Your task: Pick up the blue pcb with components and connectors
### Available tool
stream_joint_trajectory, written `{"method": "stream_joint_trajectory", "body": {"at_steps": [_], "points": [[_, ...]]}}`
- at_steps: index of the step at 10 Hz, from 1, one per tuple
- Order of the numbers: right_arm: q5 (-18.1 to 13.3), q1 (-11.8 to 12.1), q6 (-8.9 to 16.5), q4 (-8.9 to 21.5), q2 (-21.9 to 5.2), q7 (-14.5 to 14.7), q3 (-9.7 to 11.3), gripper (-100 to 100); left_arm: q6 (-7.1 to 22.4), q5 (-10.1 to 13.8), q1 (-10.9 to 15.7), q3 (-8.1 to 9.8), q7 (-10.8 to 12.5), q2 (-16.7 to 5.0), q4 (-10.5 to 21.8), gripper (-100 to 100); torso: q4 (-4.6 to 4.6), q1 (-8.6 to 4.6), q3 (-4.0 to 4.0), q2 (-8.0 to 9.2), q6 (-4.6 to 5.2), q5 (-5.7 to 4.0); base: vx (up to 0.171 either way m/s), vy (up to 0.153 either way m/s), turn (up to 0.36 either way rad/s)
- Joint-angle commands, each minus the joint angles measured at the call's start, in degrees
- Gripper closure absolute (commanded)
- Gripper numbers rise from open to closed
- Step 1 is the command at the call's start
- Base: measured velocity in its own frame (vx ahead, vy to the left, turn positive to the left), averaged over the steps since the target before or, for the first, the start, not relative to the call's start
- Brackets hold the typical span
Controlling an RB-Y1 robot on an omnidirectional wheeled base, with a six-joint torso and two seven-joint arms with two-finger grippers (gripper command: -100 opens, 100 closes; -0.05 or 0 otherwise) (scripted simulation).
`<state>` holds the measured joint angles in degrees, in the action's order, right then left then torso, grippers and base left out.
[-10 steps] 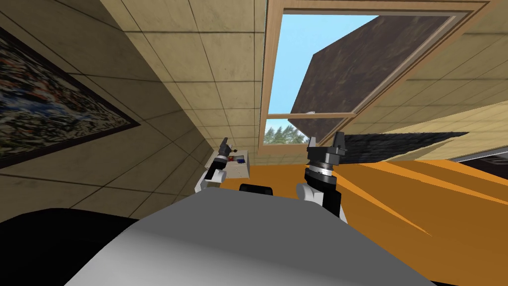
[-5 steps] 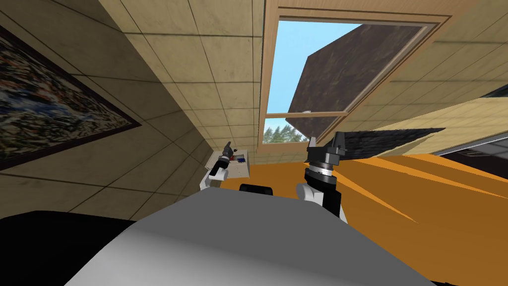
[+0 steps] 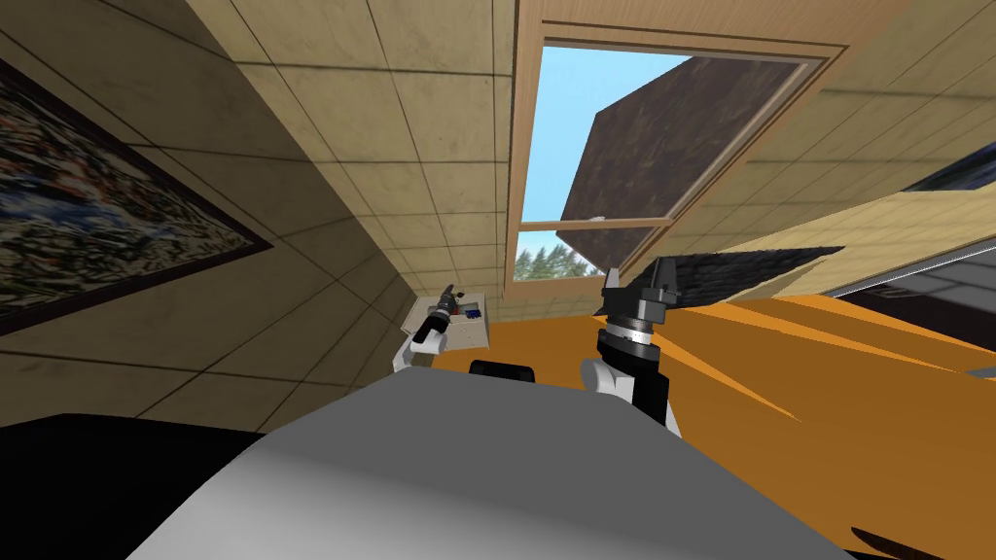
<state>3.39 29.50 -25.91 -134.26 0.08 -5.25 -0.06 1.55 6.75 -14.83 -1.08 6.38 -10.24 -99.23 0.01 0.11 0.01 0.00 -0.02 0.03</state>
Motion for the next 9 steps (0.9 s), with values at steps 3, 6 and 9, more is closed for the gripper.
{"method": "stream_joint_trajectory", "body": {"at_steps": [3,6,9], "points": [[0.00,0.00,0.00,0.00,0.00,0.00,0.00,0,0.77,0.02,1.45,0.31,0.19,-0.18,3.58,-100,-0.01,-0.03,-0.02,-0.03,0.01,-0.01,0.000,0.016,-0.030],[0.00,0.00,0.00,0.00,0.00,0.00,0.00,0,3.86,-0.37,3.24,1.00,0.23,-0.16,8.77,-100,-0.01,0.04,-0.02,-0.03,0.01,0.01,0.003,0.036,-0.083],[0.00,0.00,0.00,0.00,0.00,0.00,0.00,0,6.46,-1.05,4.82,1.77,-0.02,0.23,14.39,-100,-0.02,0.10,-0.06,-0.12,0.01,0.02,0.022,0.047,-0.093]]}}
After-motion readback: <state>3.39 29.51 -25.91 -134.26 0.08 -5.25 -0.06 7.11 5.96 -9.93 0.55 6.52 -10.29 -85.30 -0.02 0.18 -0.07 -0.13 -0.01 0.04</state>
